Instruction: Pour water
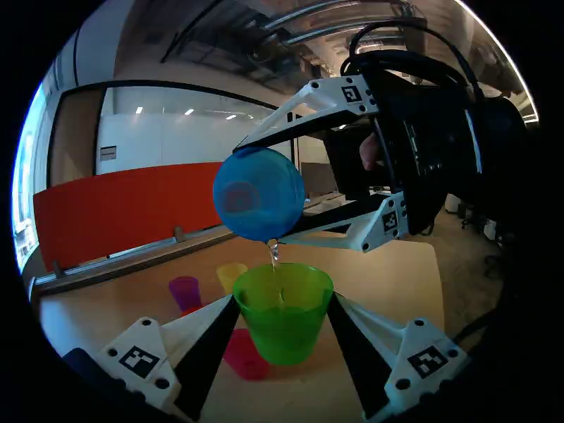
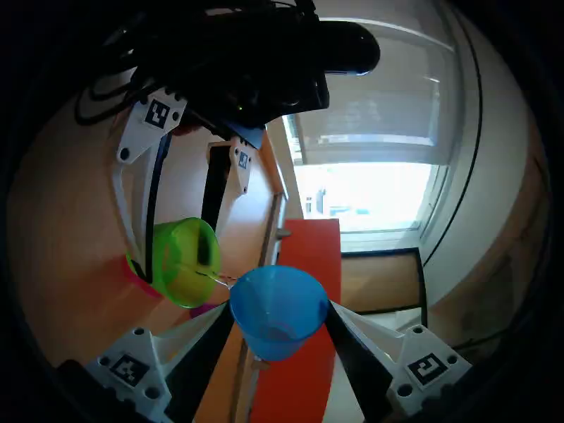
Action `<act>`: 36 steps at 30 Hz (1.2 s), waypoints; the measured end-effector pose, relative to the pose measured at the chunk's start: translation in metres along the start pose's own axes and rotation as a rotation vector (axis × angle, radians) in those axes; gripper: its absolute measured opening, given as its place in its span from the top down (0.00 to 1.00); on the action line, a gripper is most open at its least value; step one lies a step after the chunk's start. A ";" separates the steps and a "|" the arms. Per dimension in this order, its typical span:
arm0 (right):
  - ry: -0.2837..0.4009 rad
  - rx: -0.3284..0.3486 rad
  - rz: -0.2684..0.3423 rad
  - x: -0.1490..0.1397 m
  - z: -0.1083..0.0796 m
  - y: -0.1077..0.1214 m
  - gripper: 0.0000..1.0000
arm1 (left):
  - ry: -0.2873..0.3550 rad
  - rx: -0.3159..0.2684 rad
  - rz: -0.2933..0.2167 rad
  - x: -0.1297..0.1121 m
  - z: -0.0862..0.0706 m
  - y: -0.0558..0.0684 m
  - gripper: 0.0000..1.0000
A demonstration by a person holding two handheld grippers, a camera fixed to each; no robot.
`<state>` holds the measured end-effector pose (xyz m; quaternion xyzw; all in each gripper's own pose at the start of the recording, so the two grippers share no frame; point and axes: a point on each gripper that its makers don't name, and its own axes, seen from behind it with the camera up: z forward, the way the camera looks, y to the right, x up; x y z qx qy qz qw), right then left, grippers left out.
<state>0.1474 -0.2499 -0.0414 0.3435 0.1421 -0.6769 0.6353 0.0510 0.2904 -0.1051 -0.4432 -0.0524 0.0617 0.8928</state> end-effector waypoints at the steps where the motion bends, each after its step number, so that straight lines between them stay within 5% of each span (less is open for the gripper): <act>1: -0.001 -0.005 -0.005 0.000 0.000 0.002 0.08 | 0.001 0.000 -0.001 0.000 0.000 0.000 0.14; 36: -0.016 -0.030 -0.159 0.006 -0.002 0.002 0.08 | 0.012 0.010 -0.011 0.003 -0.001 -0.005 0.14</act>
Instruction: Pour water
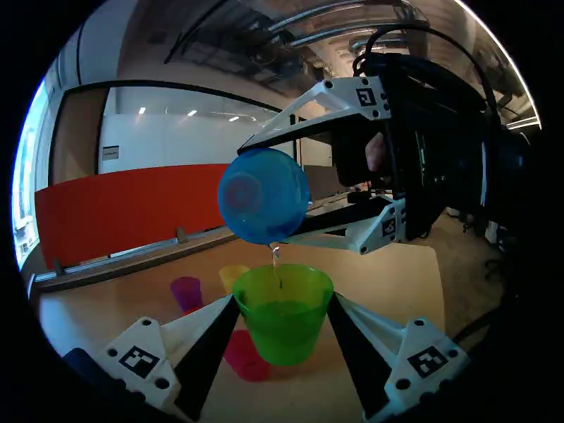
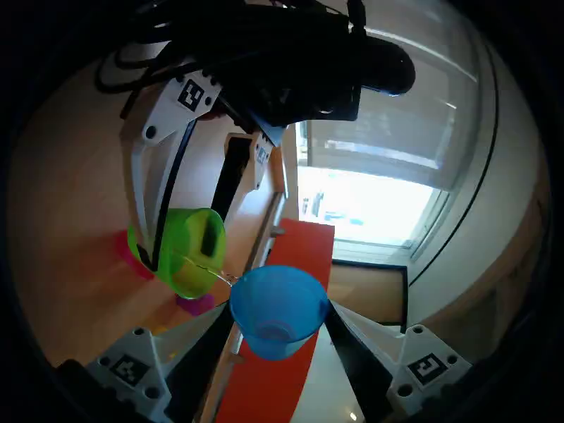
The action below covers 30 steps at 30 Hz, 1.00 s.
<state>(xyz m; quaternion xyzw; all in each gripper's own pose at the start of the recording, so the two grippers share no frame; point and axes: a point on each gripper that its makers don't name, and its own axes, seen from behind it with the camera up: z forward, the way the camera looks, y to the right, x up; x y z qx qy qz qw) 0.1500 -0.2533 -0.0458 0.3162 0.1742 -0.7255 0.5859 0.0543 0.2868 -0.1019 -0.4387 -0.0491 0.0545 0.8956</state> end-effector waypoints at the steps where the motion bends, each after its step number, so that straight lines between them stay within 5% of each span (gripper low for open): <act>1: 0.000 0.001 -0.005 0.001 0.000 -0.001 0.08 | 0.001 0.000 0.000 0.000 0.000 0.000 0.14; 30: 0.000 -0.009 -0.049 0.011 -0.009 0.000 0.08 | 0.008 0.005 -0.004 0.003 -0.002 0.003 0.14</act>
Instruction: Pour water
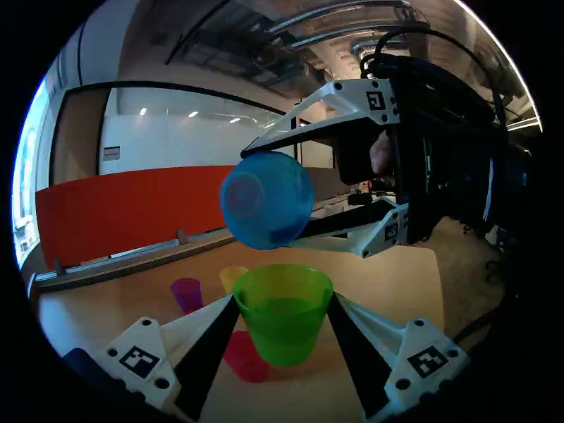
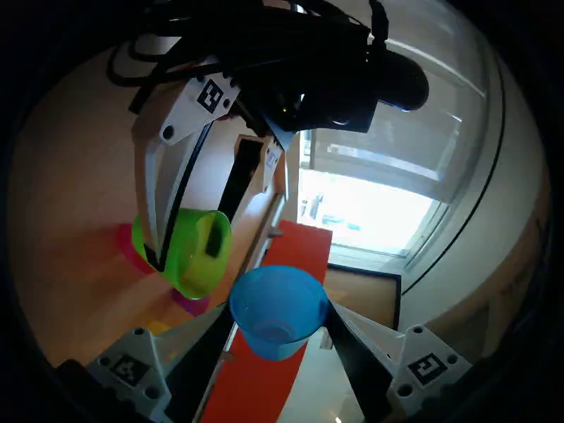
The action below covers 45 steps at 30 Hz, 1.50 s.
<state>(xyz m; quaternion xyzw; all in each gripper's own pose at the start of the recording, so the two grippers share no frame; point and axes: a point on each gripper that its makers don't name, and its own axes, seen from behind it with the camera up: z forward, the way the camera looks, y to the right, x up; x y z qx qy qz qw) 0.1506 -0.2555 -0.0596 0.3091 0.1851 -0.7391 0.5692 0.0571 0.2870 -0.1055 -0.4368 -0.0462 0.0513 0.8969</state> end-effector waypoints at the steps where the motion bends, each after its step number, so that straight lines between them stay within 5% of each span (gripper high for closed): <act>1: 0.000 -0.001 0.008 0.000 0.000 0.000 0.08 | 0.000 0.000 0.000 0.000 0.000 0.000 0.14; 5: 0.004 -0.008 0.073 0.000 0.000 0.000 0.08 | 0.001 0.005 -0.001 0.000 0.000 -0.001 0.14; 10: 0.003 -0.029 0.247 -0.006 -0.001 0.000 0.08 | -0.004 0.009 0.000 -0.002 -0.002 -0.002 0.14; 20: -0.020 -0.047 0.767 -0.022 -0.011 -0.015 0.08 | -0.025 0.013 0.007 -0.006 -0.007 -0.004 0.14; 26: 0.023 -0.003 1.062 -0.012 -0.017 -0.028 0.08 | -0.034 0.023 0.017 -0.007 -0.009 -0.007 0.14; 41: 0.024 0.052 1.692 -0.015 -0.023 -0.045 0.08 | -0.042 0.023 0.011 -0.005 -0.015 -0.008 0.14; 45: 0.016 0.071 1.789 -0.017 -0.024 -0.053 0.08 | -0.044 0.028 0.007 -0.004 -0.017 -0.012 0.14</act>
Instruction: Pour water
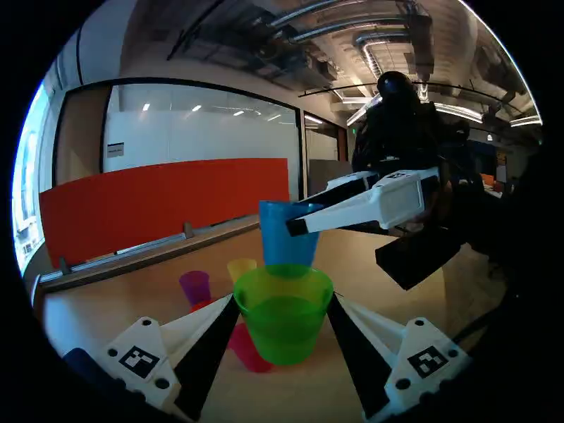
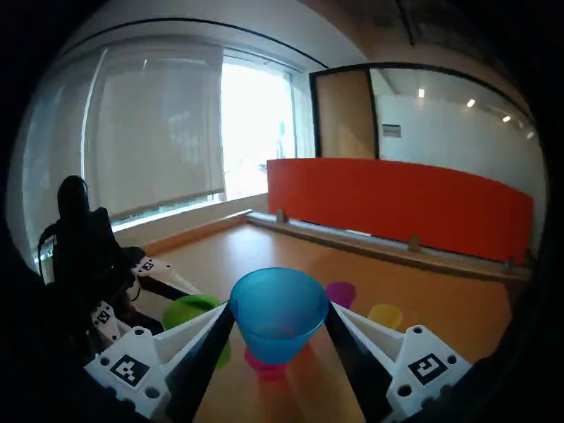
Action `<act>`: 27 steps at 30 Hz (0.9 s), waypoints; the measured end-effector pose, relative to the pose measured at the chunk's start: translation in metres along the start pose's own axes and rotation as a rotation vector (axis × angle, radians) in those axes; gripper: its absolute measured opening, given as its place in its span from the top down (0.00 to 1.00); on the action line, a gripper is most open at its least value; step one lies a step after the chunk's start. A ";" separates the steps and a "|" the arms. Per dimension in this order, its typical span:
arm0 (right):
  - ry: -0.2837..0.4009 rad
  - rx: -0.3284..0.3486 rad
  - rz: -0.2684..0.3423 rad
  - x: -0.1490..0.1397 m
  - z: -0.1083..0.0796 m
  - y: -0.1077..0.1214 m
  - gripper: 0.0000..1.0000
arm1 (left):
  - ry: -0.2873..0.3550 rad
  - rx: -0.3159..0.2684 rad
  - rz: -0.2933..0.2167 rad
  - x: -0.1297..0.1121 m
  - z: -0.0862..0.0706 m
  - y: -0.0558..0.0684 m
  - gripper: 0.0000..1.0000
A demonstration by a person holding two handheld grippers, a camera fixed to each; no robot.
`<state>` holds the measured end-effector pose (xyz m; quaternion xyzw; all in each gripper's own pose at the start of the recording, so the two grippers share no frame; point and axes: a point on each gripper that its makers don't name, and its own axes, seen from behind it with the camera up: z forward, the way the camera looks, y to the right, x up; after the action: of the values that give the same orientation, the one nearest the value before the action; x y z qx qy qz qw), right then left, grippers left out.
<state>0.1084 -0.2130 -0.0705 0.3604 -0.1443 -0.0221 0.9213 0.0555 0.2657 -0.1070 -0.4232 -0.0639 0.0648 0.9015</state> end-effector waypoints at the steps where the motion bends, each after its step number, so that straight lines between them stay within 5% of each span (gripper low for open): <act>1: -0.001 -0.003 0.007 -0.002 0.000 0.002 0.08 | -0.001 0.002 -0.001 0.000 0.000 -0.001 0.14; 27: -0.140 -0.011 -0.062 -0.068 -0.006 0.028 0.08 | -0.118 0.071 -0.006 -0.040 -0.007 -0.034 0.14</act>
<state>0.0431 -0.1789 -0.0732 0.3570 -0.1969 -0.0763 0.9099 0.0200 0.2321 -0.0873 -0.3863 -0.1160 0.0892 0.9107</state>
